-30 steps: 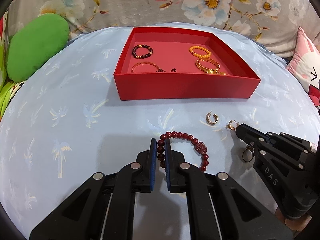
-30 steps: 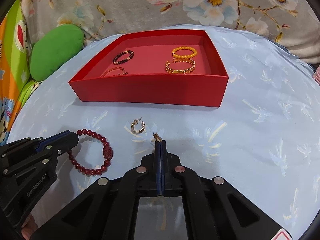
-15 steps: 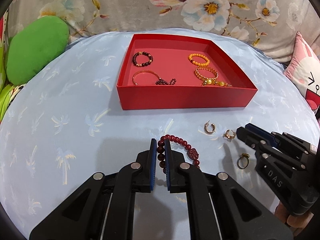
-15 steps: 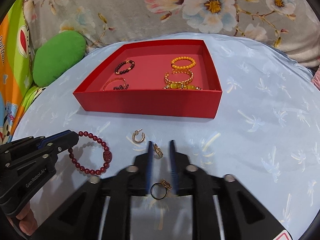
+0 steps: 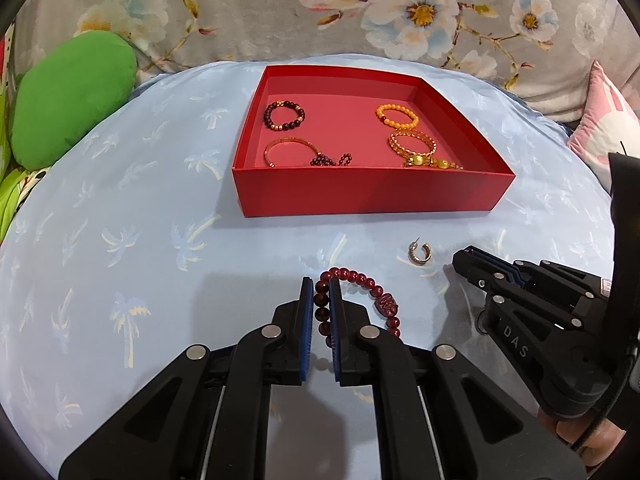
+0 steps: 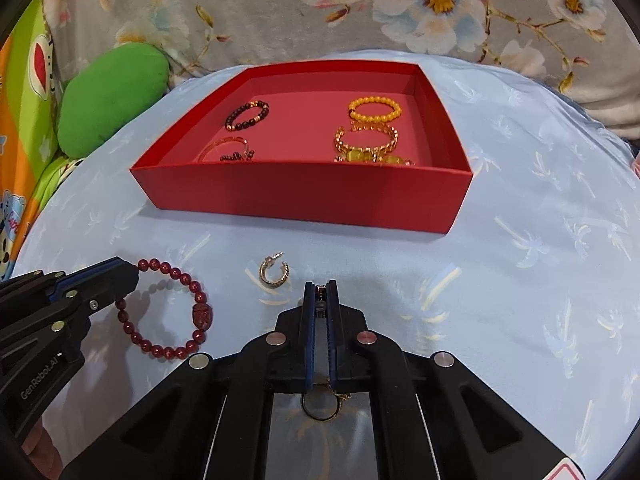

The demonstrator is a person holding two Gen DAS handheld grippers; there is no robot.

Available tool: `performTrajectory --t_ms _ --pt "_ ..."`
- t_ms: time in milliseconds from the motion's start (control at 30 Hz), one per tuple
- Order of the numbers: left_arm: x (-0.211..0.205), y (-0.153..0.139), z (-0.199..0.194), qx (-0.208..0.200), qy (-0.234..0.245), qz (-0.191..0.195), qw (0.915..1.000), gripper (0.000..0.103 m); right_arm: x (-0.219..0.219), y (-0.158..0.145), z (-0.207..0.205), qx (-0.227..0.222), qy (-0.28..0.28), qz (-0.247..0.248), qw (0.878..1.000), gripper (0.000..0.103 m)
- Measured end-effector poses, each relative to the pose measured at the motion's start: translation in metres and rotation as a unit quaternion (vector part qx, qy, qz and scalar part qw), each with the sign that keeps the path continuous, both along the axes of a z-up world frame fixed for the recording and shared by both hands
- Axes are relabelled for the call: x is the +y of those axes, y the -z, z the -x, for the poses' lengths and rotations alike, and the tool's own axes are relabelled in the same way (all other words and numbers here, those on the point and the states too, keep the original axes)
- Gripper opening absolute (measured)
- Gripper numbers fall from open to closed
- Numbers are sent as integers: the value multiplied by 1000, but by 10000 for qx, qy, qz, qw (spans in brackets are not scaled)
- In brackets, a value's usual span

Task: Organize jewelry
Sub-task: 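Carry the red bracelet and gold ring into the red tray and open both tools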

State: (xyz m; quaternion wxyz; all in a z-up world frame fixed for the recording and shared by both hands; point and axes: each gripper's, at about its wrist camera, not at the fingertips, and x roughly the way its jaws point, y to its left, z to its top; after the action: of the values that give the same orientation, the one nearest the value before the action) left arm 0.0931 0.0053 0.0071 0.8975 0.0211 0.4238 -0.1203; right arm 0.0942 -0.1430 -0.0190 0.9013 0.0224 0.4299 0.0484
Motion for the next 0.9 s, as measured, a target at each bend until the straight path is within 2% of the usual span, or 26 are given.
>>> performTrajectory --t_ms 133,300,533,667,800,900 --pt "-1 -7 0 -50 49 50 10000 8 -1 -16 5 -163 -20 -106 9998 5" --pt "-6 -32 -2 -221 240 212 9992 8 -2 -48 3 -423 -78 -235 9988 5" --pt "-20 -86 -29 -768 455 187 9958 8 -12 -94 -31 -718 -100 -448 9964 5" --pt "-29 -111 -60 -1002 474 109 9938 8 -21 -106 -59 -719 -41 -549 9959 5" --pt "-39 -115 -98 -938 564 104 9939 8 -25 -106 -90 -630 54 -548 9965 5" --pt "-46 -101 -125 -758 554 40 9956 8 -24 -98 -111 -474 91 -570 9972 5"
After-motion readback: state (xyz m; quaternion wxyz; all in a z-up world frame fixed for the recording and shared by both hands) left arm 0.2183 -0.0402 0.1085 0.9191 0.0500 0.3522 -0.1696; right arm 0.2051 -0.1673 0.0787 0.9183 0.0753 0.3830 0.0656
